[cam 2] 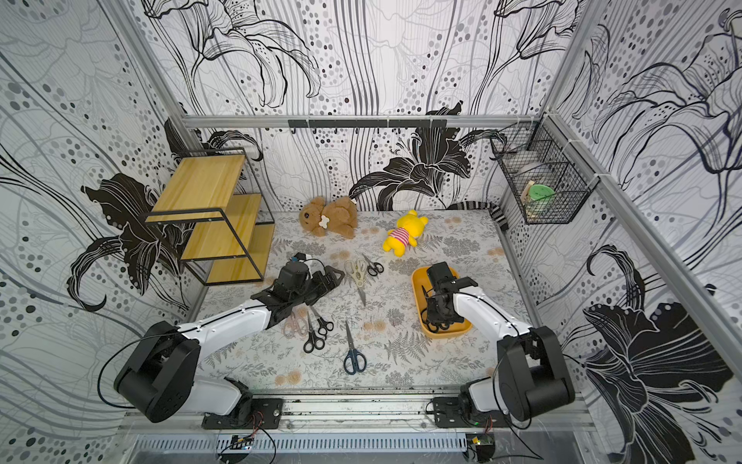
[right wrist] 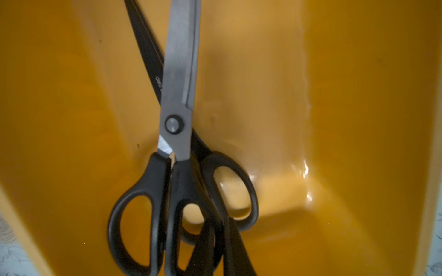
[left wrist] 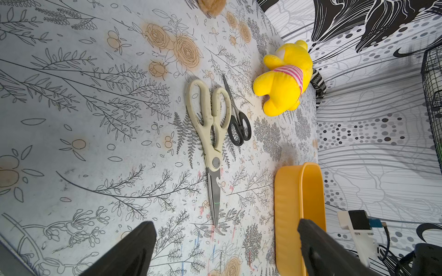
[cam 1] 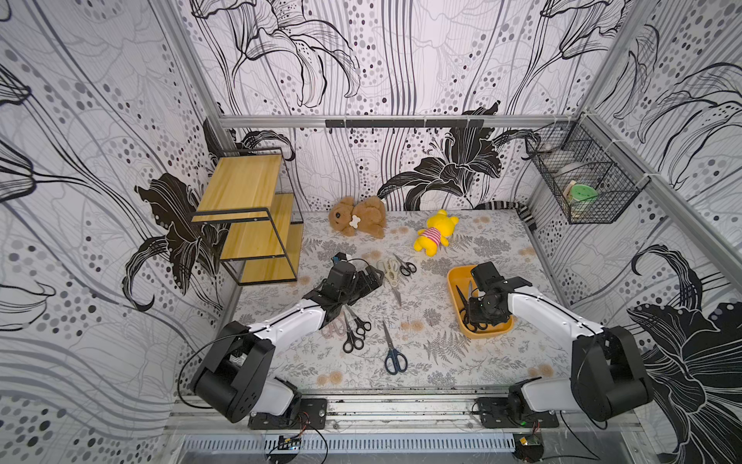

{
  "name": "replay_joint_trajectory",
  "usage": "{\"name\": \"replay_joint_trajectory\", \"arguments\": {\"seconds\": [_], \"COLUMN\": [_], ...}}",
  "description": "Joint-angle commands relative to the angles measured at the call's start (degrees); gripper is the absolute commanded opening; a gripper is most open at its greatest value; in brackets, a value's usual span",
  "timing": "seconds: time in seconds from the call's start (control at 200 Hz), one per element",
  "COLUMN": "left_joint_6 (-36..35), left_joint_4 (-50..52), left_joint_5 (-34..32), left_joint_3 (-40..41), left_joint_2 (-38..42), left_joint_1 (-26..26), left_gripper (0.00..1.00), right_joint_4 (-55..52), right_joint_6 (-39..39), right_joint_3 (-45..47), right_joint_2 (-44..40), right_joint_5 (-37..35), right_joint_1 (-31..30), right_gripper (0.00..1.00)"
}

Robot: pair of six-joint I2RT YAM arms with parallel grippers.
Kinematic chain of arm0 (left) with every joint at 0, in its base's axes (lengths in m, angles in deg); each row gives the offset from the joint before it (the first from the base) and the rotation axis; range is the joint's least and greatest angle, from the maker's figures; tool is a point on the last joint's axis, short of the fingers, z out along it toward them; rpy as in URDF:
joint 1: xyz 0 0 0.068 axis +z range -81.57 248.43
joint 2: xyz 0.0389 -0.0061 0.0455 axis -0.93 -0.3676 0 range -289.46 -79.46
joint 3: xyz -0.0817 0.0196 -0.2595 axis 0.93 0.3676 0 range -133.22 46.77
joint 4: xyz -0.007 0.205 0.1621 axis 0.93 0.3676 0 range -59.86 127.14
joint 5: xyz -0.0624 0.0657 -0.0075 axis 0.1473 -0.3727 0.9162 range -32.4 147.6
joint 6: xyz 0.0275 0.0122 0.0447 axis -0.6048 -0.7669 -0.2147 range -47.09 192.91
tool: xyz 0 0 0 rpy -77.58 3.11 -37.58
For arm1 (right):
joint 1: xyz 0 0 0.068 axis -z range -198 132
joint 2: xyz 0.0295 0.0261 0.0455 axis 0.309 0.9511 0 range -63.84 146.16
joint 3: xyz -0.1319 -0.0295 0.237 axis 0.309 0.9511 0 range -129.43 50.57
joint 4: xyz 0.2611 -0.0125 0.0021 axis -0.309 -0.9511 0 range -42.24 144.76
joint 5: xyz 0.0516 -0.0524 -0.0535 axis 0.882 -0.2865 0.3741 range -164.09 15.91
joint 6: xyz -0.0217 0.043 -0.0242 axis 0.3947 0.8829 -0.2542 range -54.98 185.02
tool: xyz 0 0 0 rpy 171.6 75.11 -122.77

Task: Put the scissors into the storage box
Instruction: Place the scissors in the storage box.

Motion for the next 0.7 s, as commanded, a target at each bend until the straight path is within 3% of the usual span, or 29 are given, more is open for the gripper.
{"name": "replay_joint_trajectory", "arguments": {"seconds": [0.0,0.115,0.225,0.536,0.696], "left_joint_6": [-1.16,-1.29,-1.5,-1.19,-0.51], "left_joint_4": [-0.14,0.43,1.21,1.96,2.02], "left_joint_5": [-1.02,-1.91,-3.04,-5.37,-5.98], "left_joint_3": [0.95,1.73,2.53,4.16,4.16], "left_joint_2": [0.63,1.98,3.24,4.87,5.08], "left_joint_1": [-0.17,-0.16,-0.1,-0.14,-0.12], "left_gripper": [0.97,0.97,0.97,0.97,0.97], "right_joint_4": [2.62,4.0,4.96,4.37,0.68], "right_joint_6": [0.37,0.36,0.58,1.06,1.23], "right_joint_3": [0.12,-0.57,-1.41,-3.75,-6.34], "right_joint_2": [2.76,5.27,6.41,5.07,2.21], "right_joint_5": [-0.38,-0.88,-1.1,-1.61,-2.34], "right_joint_1": [0.18,0.17,0.18,0.19,0.1], "right_gripper": [0.0,0.0,0.07,0.37,0.39]}}
